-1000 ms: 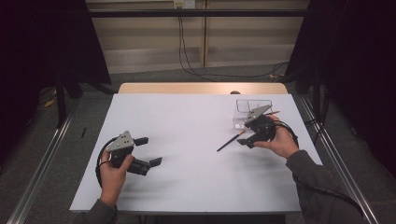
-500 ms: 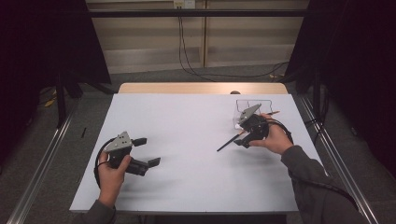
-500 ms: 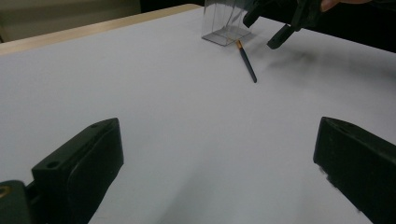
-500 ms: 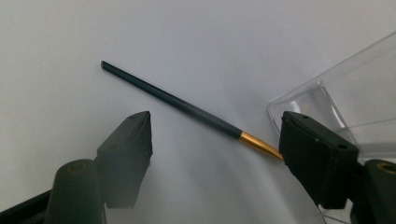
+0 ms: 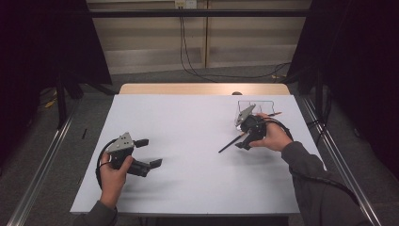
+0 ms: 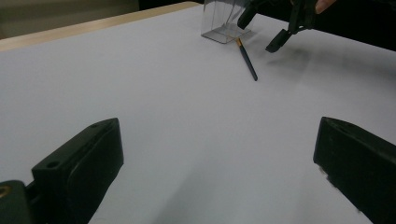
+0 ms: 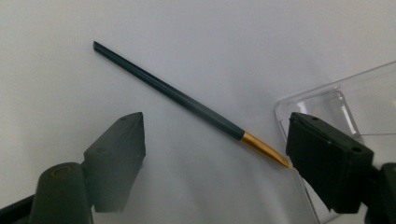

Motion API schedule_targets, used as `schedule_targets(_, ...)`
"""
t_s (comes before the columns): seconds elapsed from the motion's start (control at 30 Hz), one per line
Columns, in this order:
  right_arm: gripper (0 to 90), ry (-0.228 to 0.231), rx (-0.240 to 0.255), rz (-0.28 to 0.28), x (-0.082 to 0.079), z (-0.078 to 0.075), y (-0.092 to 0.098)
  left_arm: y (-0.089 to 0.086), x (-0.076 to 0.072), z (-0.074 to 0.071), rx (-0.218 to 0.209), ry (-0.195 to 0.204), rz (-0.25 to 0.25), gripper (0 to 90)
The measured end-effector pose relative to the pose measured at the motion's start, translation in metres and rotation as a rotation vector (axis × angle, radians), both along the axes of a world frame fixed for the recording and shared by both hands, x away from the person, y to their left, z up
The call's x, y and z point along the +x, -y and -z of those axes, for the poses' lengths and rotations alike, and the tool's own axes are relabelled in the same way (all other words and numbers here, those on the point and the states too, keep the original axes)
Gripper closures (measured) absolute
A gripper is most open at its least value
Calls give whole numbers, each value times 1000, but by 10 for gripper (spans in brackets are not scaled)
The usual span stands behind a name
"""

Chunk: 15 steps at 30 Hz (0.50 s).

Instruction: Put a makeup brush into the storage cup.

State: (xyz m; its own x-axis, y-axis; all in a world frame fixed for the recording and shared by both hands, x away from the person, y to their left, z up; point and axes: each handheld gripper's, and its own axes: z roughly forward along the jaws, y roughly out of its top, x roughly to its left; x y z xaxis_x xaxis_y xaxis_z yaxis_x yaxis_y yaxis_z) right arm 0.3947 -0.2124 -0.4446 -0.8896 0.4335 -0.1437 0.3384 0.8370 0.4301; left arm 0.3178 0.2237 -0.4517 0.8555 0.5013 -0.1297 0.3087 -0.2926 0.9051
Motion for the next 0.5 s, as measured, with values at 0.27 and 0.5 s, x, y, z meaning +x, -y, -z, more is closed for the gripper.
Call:
schedule_targets(0.27,201,-18,-61,-43,3,3,-7,1,0,-1,3,-1,0,14)
schedule_targets(0.5,201,-31,-95,-74,4,3,-11,3,-1,-2,6,4,15,14)
